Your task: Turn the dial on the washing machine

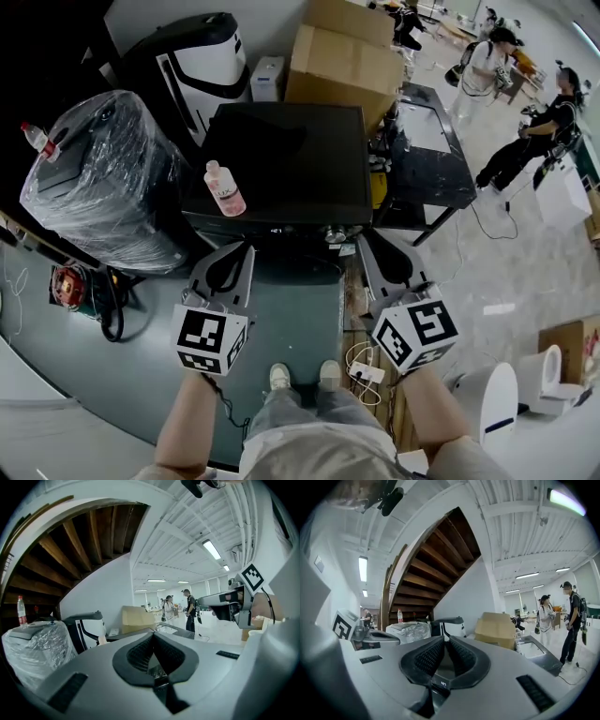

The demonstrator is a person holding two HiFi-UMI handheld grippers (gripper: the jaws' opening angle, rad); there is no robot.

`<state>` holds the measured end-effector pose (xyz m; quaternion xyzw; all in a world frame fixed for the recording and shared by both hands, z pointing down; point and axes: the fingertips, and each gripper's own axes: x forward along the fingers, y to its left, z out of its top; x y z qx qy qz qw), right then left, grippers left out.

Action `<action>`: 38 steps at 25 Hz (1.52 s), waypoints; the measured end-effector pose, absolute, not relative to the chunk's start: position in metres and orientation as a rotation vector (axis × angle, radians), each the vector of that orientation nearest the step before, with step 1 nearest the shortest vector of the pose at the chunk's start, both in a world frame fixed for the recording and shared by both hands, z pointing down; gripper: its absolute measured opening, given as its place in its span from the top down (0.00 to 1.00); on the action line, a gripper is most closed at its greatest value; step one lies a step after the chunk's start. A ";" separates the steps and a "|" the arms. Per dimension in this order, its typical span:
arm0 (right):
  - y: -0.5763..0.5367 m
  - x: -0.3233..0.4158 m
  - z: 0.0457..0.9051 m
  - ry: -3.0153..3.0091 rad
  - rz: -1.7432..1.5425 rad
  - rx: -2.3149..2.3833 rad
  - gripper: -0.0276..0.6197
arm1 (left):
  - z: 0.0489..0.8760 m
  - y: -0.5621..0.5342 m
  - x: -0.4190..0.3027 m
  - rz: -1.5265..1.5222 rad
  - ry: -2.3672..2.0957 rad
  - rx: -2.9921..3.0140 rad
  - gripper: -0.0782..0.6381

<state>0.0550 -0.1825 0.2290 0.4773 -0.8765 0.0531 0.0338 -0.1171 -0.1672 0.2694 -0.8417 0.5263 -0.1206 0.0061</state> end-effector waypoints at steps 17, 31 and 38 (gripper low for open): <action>-0.086 0.028 0.115 -2.868 -0.185 1.293 0.90 | 0.151 -0.108 -0.139 -0.256 1.567 -2.437 0.86; -0.080 0.044 0.116 -2.868 -0.138 1.291 0.91 | 0.132 -0.093 -0.126 -0.178 1.576 -2.459 0.86; -0.083 0.048 0.112 -2.843 -0.195 1.315 0.91 | 0.134 -0.098 -0.114 -0.180 1.562 -2.479 0.86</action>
